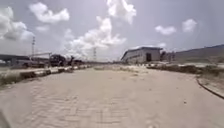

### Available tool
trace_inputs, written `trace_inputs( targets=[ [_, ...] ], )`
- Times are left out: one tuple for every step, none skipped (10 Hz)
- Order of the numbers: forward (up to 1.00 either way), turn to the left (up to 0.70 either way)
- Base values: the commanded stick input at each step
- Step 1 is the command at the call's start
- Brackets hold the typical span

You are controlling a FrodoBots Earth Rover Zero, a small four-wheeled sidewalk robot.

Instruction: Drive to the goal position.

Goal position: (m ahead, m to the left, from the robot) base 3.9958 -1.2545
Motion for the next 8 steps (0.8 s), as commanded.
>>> trace_inputs(
  targets=[
    [0.70,0.00],
    [0.70,0.00],
    [0.70,0.00],
    [0.70,0.00],
    [0.70,0.00],
    [0.70,0.00],
    [0.70,0.00],
    [0.70,0.00]
  ],
)
